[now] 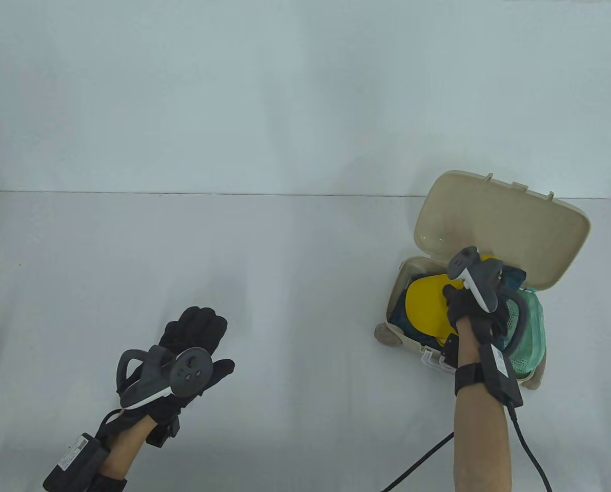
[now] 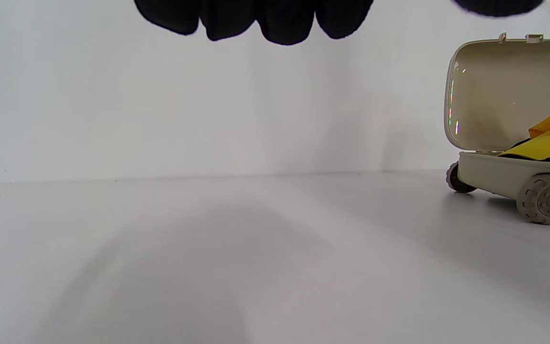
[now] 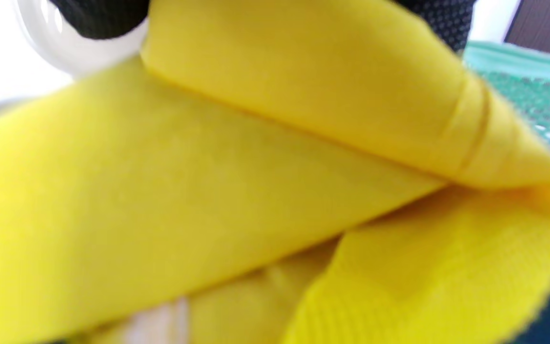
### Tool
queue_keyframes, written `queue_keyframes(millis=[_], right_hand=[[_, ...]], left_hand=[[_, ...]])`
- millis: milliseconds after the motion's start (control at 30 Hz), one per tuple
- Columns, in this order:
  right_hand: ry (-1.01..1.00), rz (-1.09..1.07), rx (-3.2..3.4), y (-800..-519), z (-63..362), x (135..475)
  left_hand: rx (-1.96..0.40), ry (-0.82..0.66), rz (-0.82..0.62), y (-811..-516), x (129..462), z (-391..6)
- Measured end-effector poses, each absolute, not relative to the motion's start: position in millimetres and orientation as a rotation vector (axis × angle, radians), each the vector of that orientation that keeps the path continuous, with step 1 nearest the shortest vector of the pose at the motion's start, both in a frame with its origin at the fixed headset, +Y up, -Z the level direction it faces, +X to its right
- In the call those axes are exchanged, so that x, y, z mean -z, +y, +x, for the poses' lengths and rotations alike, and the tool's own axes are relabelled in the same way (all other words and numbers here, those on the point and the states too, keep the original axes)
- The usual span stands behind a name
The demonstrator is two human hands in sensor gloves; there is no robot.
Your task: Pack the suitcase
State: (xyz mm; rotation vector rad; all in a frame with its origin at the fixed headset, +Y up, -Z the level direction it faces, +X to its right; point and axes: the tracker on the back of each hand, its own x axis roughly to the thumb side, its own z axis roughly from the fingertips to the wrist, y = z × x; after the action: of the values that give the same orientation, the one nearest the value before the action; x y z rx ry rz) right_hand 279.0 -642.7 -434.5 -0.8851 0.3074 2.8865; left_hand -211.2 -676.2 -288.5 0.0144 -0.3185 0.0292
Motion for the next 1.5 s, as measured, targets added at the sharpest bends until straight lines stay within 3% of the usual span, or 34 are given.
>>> queue_keyframes(millis=[200, 333, 500, 633, 767, 933, 1267, 1500], right_hand=[[0.131, -0.847, -2.689, -583, 317, 414], [0.029, -0.976, -2.692, -568, 350, 396], [0.102, -1.112, -2.651, -595, 385, 379], [0.197, -1.245, -2.599, -638, 410, 368], [0.361, -1.223, -2.533, -673, 420, 363], [0.437, -1.186, -2.499, -695, 421, 366], [0.502, -1.086, -2.569, -707, 412, 376], [0.494, -0.921, -2.611, -708, 378, 383]], left_hand=[[-0.034, -0.321, 0.026, -674, 286, -214], [-0.035, -0.326, 0.030, -674, 287, -214], [-0.039, -0.328, 0.035, -675, 287, -214], [-0.037, -0.325, 0.033, -675, 287, -215], [-0.045, -0.320, 0.037, -674, 287, -216], [-0.039, -0.319, 0.027, -676, 288, -215], [-0.057, -0.299, 0.033, -674, 290, -220], [-0.064, -0.304, 0.043, -674, 291, -219]])
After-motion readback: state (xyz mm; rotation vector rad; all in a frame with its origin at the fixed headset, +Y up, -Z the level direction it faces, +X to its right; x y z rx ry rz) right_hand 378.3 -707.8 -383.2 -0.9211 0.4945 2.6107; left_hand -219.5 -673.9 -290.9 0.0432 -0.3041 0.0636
